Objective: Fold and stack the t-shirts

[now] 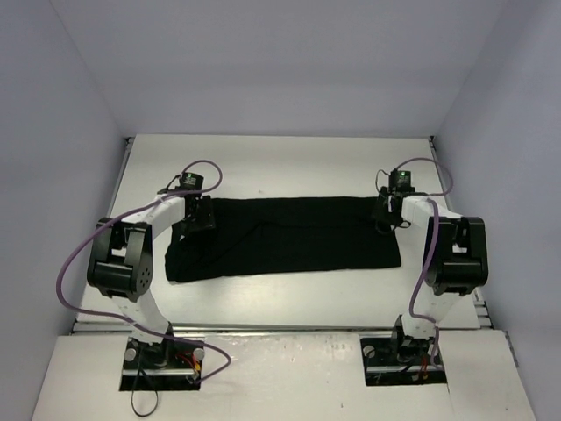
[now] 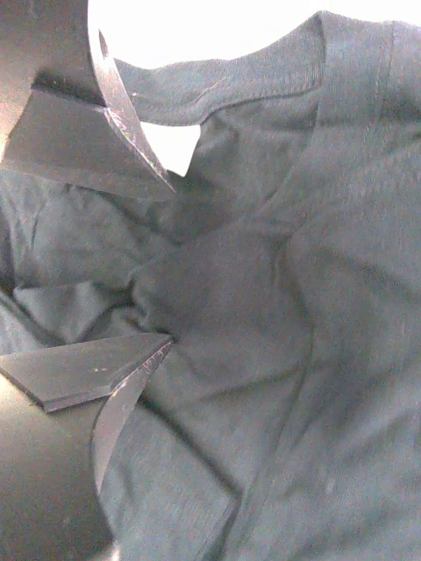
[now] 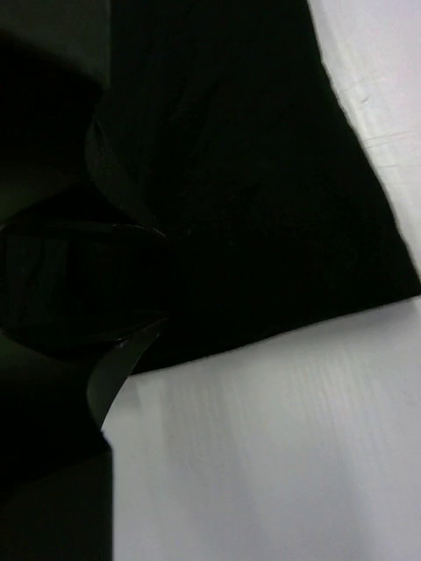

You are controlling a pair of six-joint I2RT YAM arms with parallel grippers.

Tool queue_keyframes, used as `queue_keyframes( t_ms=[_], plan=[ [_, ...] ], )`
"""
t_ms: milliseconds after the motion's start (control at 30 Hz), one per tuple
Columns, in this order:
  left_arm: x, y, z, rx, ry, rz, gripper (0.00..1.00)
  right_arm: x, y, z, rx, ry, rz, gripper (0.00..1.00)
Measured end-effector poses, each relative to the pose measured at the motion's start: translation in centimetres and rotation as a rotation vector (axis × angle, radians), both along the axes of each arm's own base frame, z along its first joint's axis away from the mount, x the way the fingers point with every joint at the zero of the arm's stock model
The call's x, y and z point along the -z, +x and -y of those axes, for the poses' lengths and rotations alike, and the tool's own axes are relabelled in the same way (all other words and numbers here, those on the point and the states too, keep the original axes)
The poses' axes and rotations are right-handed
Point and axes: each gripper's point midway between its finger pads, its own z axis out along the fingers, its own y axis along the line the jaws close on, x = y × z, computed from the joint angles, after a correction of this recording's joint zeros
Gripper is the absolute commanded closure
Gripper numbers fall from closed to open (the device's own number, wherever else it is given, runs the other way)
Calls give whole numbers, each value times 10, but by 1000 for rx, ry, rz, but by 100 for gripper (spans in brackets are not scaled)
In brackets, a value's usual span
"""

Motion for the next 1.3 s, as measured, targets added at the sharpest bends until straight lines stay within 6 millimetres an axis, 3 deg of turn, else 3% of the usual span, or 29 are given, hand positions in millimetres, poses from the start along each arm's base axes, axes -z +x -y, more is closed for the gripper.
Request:
queue_keyframes(
  t_ms=[133,300,433,567,700,767,867,1000,1133,1300],
  plan=[
    [10,-1,-9,-29,-1,-30,42,1,-1,21,63,0,19,67],
    [9,2,-9,-33,-5,-25,42,0,-11,45,128,-37,0,66],
    [-4,4,-8,-14,-9,-1,42,-11,-17,36,105,-59,-9,65],
    [-46,6,9,83,-42,104,42,-46,-11,21,56,-63,64,64],
    [-96,11,48,234,-134,238,47,-93,-5,13,37,-48,184,63],
    [-106,15,65,301,-163,264,48,-108,-4,9,26,-34,227,63],
    [-96,24,79,354,-186,234,52,-116,-6,2,9,-14,247,63],
    [-54,34,84,376,-183,132,56,-110,-11,-8,-17,16,226,63],
    [-21,31,84,377,-177,42,58,-98,-20,-19,-47,35,190,63],
    [-12,33,89,397,-172,23,58,-85,-32,-23,-60,43,151,63]
  ],
)
